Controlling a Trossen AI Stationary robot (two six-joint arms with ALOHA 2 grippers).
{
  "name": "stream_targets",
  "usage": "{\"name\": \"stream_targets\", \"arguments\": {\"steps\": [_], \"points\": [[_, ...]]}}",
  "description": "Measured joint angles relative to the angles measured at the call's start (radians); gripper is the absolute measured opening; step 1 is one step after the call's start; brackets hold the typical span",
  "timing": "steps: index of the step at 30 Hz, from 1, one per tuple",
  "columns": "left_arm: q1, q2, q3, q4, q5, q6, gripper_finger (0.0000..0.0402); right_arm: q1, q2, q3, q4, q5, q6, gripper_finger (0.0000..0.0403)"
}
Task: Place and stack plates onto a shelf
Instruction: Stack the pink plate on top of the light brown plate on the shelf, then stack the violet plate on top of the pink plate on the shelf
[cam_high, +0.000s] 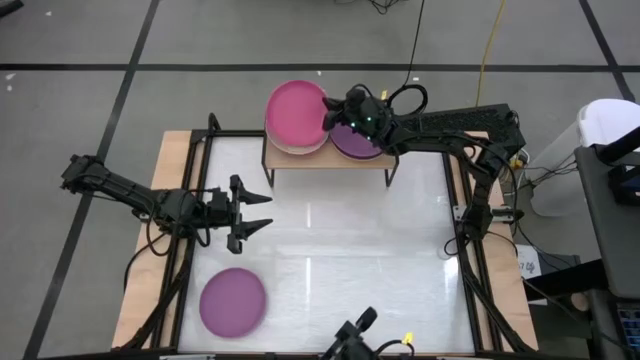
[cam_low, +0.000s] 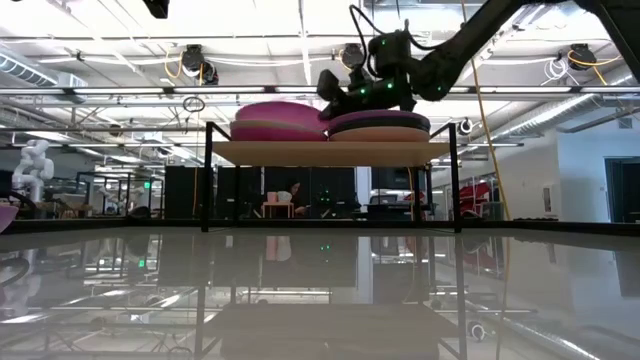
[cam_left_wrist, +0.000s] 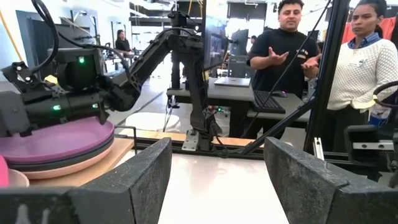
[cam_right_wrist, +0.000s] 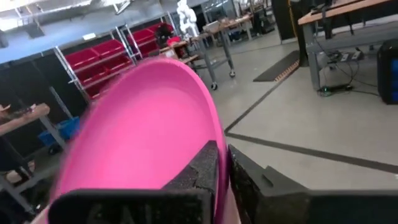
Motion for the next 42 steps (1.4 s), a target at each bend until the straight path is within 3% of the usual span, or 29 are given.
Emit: {"name": "stream_targets", "arguments": {"steps": [6,10,13,15,19,21,25,30,36,42], "points": [[-0.001,0.000,0.000,0.000,0.000,-0.001,0.0259,-0.004,-0.003,0.000,0.022,-0.016,-0.002,0.0069],[-0.001,0.000,0.000,-0.001,0.000,-0.003,0.0259,-0.001,-0.023,0.000,0.021,-0.105,-0.004,0.0113],[-0.001,0.000,0.000,-0.026,0.005,-0.022,0.0259,0.007,-0.064,0.000,-0.004,-0.224,-0.004,0.0143],[-0.002,0.000,0.000,-0.082,0.015,-0.039,0.0259,0.013,-0.111,0.000,-0.005,-0.360,-0.003,0.0157],[-0.026,0.016,0.032,-0.334,0.022,-0.111,0.0259,0.055,-0.241,0.000,-0.054,-0.592,-0.037,0.0165],[-0.055,0.048,0.060,-0.482,0.023,-0.132,0.0259,0.099,-0.311,-0.009,-0.126,-0.633,-0.113,0.0164],[-0.109,0.154,0.116,-0.687,0.089,-0.160,0.0259,0.204,-0.456,-0.048,-0.255,-0.617,-0.266,0.0157],[-0.133,0.303,0.140,-0.759,0.274,-0.246,0.0259,0.342,-0.624,-0.134,-0.343,-0.526,-0.369,0.0156],[-0.133,0.429,0.140,-0.859,0.410,-0.319,0.0259,0.496,-0.796,-0.308,-0.349,-0.413,-0.394,0.0155],[-0.155,0.516,0.140,-0.890,0.467,-0.260,0.0259,0.623,-0.951,-0.510,-0.342,-0.263,-0.399,0.0155]]}}
